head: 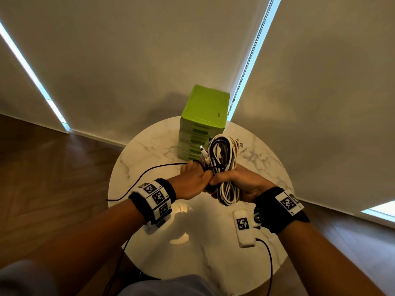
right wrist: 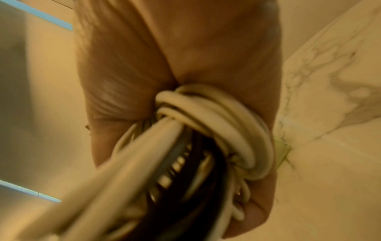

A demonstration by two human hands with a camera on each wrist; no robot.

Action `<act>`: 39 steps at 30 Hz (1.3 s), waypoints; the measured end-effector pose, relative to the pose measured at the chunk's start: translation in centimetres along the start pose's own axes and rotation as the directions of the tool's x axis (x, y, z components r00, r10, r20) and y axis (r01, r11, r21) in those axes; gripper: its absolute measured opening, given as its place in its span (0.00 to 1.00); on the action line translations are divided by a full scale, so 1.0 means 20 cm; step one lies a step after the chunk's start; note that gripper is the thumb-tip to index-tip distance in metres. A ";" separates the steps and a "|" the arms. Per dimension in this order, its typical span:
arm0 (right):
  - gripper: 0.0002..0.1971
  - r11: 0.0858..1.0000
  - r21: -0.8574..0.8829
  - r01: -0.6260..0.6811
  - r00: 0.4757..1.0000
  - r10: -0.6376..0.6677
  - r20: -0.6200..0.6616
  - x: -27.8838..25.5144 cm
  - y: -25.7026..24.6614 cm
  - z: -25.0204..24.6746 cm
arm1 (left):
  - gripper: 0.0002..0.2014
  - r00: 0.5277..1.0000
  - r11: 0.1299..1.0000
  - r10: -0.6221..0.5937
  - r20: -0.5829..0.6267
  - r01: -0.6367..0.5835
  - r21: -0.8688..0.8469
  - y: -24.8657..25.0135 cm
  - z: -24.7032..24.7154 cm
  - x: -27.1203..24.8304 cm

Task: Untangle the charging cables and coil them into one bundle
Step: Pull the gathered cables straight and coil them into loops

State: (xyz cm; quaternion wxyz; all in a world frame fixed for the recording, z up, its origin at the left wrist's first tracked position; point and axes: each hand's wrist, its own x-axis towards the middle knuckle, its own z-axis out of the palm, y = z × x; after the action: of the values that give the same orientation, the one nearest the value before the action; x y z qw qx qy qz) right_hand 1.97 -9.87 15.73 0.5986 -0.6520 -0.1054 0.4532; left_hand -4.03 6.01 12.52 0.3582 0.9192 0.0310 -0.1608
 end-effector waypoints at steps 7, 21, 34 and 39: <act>0.10 0.998 0.053 0.024 0.999 -0.022 -0.037 -0.01 0.04 0.00 | 0.12 0.979 0.860 0.201 0.032 -0.160 -0.485 0.00 -0.12 -0.01; 0.10 0.987 0.061 0.152 0.984 -0.145 -0.108 -0.02 -0.01 0.06 | 0.07 0.996 0.442 0.070 -0.054 -0.079 -0.894 -0.06 -0.10 -0.01; 0.11 0.983 0.135 0.126 0.992 -0.122 -0.036 -0.07 0.01 0.05 | 0.11 0.982 0.515 0.006 -0.190 -0.166 -0.841 -0.07 -0.13 0.01; 0.19 0.985 0.120 0.121 0.992 -0.125 0.025 -0.07 0.03 0.05 | 0.06 0.914 0.778 0.171 -0.367 -0.354 -0.519 -0.06 -0.13 0.02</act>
State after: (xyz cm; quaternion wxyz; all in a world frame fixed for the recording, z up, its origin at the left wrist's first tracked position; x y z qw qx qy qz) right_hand 0.20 -10.37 16.06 0.6612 -0.6001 -0.1283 0.4315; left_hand -3.16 8.64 13.44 0.6290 0.7758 0.0018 0.0496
